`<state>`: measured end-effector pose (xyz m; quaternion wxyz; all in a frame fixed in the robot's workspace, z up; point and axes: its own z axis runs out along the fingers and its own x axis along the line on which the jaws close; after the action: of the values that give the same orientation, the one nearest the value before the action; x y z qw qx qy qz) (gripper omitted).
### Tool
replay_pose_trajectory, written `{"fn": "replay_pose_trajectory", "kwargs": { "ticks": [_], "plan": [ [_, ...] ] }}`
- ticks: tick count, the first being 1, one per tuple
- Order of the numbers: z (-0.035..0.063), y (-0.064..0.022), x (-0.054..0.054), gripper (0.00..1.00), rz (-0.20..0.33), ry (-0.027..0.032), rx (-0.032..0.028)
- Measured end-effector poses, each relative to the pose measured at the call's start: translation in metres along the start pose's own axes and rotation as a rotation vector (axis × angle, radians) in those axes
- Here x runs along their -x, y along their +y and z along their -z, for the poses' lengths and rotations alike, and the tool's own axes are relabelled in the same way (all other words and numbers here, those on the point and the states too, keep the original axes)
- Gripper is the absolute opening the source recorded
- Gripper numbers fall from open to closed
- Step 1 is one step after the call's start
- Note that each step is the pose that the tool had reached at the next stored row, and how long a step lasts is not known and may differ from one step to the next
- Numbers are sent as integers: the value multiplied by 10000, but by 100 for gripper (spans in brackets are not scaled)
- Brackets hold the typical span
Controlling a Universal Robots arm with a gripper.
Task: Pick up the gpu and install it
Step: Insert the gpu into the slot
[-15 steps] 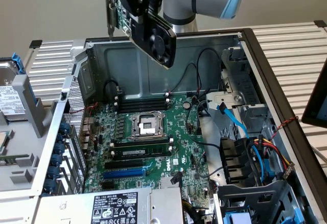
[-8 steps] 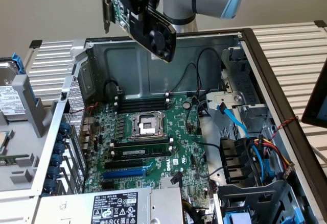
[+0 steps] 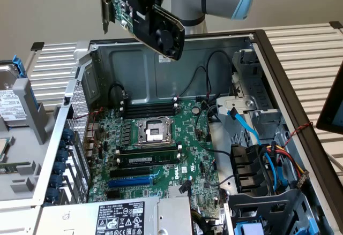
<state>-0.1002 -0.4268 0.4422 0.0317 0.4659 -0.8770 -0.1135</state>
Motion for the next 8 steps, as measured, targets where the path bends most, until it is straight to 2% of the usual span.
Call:
{"fn": "replay_pose_trajectory", "kwargs": {
  "ticks": [4,8],
  "plan": [
    [0,0,0,27,713,164,31],
    [0,-1,0,27,1419,310,38]
  ]
}}
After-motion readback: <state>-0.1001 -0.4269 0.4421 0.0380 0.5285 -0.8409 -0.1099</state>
